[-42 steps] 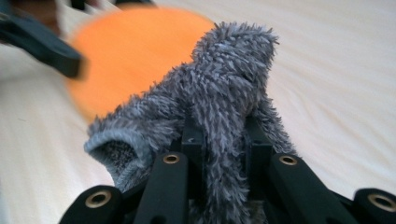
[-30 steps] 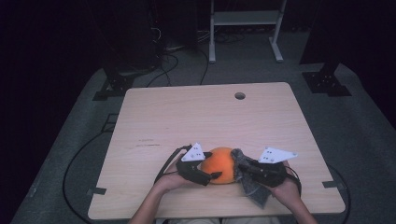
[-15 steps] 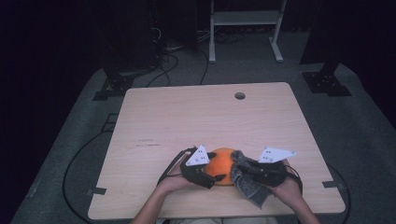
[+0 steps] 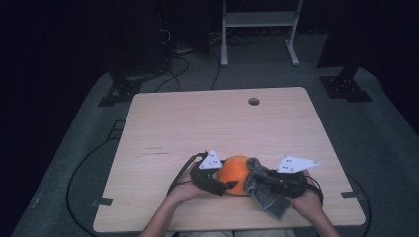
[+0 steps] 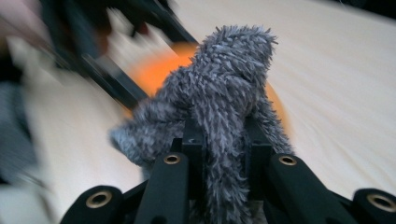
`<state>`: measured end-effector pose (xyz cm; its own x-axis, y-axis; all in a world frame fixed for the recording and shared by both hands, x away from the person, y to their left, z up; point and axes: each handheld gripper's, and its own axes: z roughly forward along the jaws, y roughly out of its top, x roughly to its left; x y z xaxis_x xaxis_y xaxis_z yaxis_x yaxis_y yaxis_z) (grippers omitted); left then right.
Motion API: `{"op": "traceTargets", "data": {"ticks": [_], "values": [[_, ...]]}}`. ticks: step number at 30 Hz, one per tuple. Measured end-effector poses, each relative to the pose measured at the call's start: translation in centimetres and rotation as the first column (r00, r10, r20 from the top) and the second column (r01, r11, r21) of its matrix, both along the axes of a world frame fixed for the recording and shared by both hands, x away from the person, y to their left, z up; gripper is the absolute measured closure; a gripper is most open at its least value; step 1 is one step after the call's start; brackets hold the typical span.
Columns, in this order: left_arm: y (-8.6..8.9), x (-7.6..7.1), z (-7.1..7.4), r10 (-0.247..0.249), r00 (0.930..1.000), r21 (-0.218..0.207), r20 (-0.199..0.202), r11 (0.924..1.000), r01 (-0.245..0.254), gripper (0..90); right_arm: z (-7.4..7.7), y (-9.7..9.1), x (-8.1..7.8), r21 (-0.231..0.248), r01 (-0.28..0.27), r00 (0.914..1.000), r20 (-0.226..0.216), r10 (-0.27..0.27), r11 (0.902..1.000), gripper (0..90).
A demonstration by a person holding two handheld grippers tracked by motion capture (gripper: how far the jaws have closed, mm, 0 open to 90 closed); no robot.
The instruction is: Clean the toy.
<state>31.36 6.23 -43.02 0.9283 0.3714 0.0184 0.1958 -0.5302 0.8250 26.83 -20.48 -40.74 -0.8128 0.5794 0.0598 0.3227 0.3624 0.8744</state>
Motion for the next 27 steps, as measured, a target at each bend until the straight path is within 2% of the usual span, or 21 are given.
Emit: {"op": "traceTargets", "data": {"ticks": [1, 3, 5, 6, 7, 10, 12, 13, 15, 16, 17, 18, 20, 24, 26, 27], "values": [[-0.8, -0.7, 0.3, -0.021, 0.9982, 0.031, 0.057, 0.9993, 0.019, 23.1, 0.7, 0.7, -0.4, 0.036, -0.035, 0.9993, 0.012, 0.034, 0.9988, 75.0], [-1.6, -1.5, 0.6, -0.047, 0.9919, 0.065, 0.118, 0.9971, 0.040, 23.1, 0.9, 1.2, -0.6, 0.025, -0.042, 0.9989, 0.023, 0.041, 0.9988, 74.9], [-1.9, -2.0, 0.7, -0.073, 0.9847, 0.115, 0.158, 0.9918, 0.055, 23.1, 0.7, 2.1, -0.6, -0.034, -0.033, 0.9986, 0.041, 0.034, 0.9989, 74.7], [-1.8, -1.9, 0.6, -0.078, 0.9844, 0.125, 0.158, 0.9905, 0.058, 23.2, 0.3, 2.2, -0.4, -0.038, -0.031, 0.9990, 0.031, 0.032, 0.9988, 74.7], [-1.6, -1.8, 0.4, -0.079, 0.9863, 0.115, 0.145, 0.9914, 0.063, 23.3, -0.2, 1.9, -0.1, -0.026, -0.034, 0.9993, 0.017, 0.034, 0.9991, 74.8], [-0.7, -0.9, -0.1, -0.066, 0.9942, 0.082, 0.086, 0.9949, 0.059, 23.5, -0.9, 0.7, 0.6, -0.007, -0.007, 0.9999, -0.012, 0.007, 0.9999, 74.9], [-0.2, -0.5, -0.4, -0.059, 0.9968, 0.063, 0.053, 0.9964, 0.056, 22.7, -1.5, -0.7, 1.1, -0.031, 0.047, 0.9984, -0.030, -0.047, 0.9984, 75.0], [0.1, -0.3, -0.6, -0.058, 0.9978, 0.054, 0.032, 0.9970, 0.056, 22.7, -1.5, -0.7, 1.1, -0.031, 0.047, 0.9984, -0.030, -0.047, 0.9984, 75.0], [0.3, -0.2, -0.5, -0.074, 0.9972, 0.015, -0.012, 0.9971, 0.074, 19.1, -1.9, -1.5, 1.4, -0.060, 0.084, 0.9955, -0.038, -0.086, 0.9946, 74.9], [0.4, -0.2, -0.4, -0.080, 0.9966, 0.000, -0.019, 0.9968, 0.080, 17.0, -2.1, -1.8, 1.5, -0.062, 0.085, 0.9946, -0.054, -0.089, 0.9944, 74.9], [0.4, -0.1, -0.2, -0.070, 0.9974, -0.010, -0.019, 0.9975, 0.069, 15.2, -2.2, -1.9, 1.6, -0.061, 0.085, 0.9946, -0.055, -0.088, 0.9945, 74.9], [0.2, 0.1, -0.1, -0.042, 0.9990, -0.024, -0.017, 0.9989, 0.041, 13.1, -2.2, -1.7, 1.5, -0.072, 0.098, 0.9943, -0.036, -0.101, 0.9926, 74.9], [0.1, 0.1, -0.1, -0.038, 0.9992, -0.024, -0.014, 0.9990, 0.038, 13.4, -2.2, -1.6, 1.5, -0.079, 0.104, 0.9941, -0.025, -0.106, 0.9915, 74.9], [-0.2, -0.4, -0.4, -0.031, 0.9992, 0.034, 0.026, 0.9990, 0.031, 18.7, -1.9, -1.4, 1.4, -0.069, 0.109, 0.9935, -0.025, -0.111, 0.9917, 74.9], [-0.4, -0.8, -0.3, -0.048, 0.9977, 0.048, 0.048, 0.9978, 0.046, 19.6, -1.0, -1.1, 1.1, -0.015, 0.087, 0.9960, -0.018, -0.087, 0.9961, 74.3], [-0.5, -1.0, -0.2, -0.060, 0.9966, 0.058, 0.056, 0.9967, 0.057, 19.8, -0.3, -0.7, 0.7, 0.022, 0.050, 0.9987, -0.006, -0.050, 0.9985, 74.2]]}}
